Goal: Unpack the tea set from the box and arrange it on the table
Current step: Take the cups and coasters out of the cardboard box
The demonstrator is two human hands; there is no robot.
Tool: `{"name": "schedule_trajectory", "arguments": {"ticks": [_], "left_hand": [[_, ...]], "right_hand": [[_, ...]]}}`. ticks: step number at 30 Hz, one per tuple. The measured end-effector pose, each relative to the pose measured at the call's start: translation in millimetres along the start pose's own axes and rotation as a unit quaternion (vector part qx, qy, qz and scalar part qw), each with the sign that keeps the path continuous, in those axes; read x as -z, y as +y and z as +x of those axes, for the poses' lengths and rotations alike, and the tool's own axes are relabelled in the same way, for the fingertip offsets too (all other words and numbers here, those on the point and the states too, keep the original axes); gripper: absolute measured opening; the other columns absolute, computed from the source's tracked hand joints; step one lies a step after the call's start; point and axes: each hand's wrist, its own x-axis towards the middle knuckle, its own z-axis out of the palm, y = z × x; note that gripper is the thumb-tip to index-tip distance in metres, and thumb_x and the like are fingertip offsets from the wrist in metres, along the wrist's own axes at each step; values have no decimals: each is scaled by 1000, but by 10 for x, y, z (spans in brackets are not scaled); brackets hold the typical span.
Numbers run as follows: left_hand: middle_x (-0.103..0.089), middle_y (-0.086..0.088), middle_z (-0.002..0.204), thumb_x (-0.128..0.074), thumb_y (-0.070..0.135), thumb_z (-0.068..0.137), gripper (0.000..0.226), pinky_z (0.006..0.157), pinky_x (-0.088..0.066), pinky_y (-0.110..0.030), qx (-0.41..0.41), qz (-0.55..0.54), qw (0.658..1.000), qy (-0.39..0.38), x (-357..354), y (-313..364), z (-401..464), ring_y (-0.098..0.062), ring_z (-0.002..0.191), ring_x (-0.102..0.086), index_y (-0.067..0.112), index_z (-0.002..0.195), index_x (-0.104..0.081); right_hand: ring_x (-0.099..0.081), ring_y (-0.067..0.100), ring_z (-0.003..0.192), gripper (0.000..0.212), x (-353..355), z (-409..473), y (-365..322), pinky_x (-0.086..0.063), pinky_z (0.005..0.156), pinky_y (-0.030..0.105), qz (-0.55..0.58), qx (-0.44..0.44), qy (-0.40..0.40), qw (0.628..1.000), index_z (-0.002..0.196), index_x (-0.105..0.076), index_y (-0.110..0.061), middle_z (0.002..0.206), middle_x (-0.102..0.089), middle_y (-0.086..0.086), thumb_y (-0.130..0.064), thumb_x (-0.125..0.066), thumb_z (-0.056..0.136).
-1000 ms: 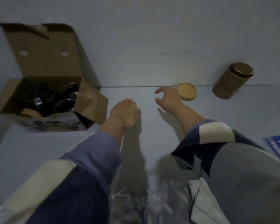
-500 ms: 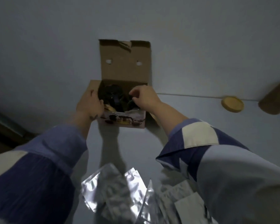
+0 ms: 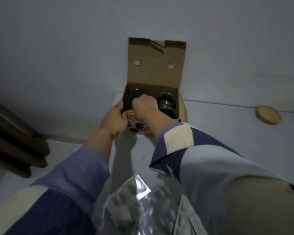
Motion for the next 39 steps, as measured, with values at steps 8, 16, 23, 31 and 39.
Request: {"name": "schedule_trajectory", "arguments": {"ticks": [8, 16, 23, 31, 39], "left_hand": [[-43, -6, 147, -40, 20, 98, 47, 105, -37, -37, 36, -15, 999, 3, 18, 104, -32, -31, 131, -44, 19, 145, -34], [-58, -14, 131, -46, 22, 99, 37, 91, -42, -32, 34, -89, 995, 37, 245, 425, -16, -33, 119, -54, 10, 134, -48], [-59, -11, 111, -47, 17, 99, 33, 77, -54, -29, 136, -294, 933, -160, 178, 1409, 70, -21, 99, -58, 4, 129, -55], [-65, -11, 122, -56, 26, 95, 39, 101, -47, -34, 13, -105, 968, -228, -749, 2163, -23, -24, 113, -61, 8, 129, -58], [-43, -12, 148, -46, 34, 98, 52, 110, -32, -30, -31, 22, 969, -246, -1806, 2581, -33, -27, 135, -42, 5, 142, -42]], "right_hand": [[-59, 24, 99, 15, 44, 22, 165, -38, 87, 38, 83, -23, 1, 996, 94, -70, -22, 95, -68, 1, -26, -56, 89], [-57, 15, 97, 24, 597, -314, 642, -46, 82, 28, 442, -88, -4, 893, 113, -64, -19, 102, -61, -3, -25, -64, 90], [-56, 35, 106, 47, 462, -860, 1200, -35, 105, 62, 821, -161, -92, 541, 129, -48, -17, 111, -60, 15, -50, -34, 98], [-55, 41, 105, 60, 17, -1650, 2007, -49, 88, 57, 911, -211, -75, 346, 112, -62, -8, 113, -61, 21, -57, -34, 94], [-51, 23, 84, 39, -319, -1705, 2955, -50, 75, 39, 809, -353, -17, 469, 98, -55, -18, 94, -52, 8, -52, -64, 81]]}}
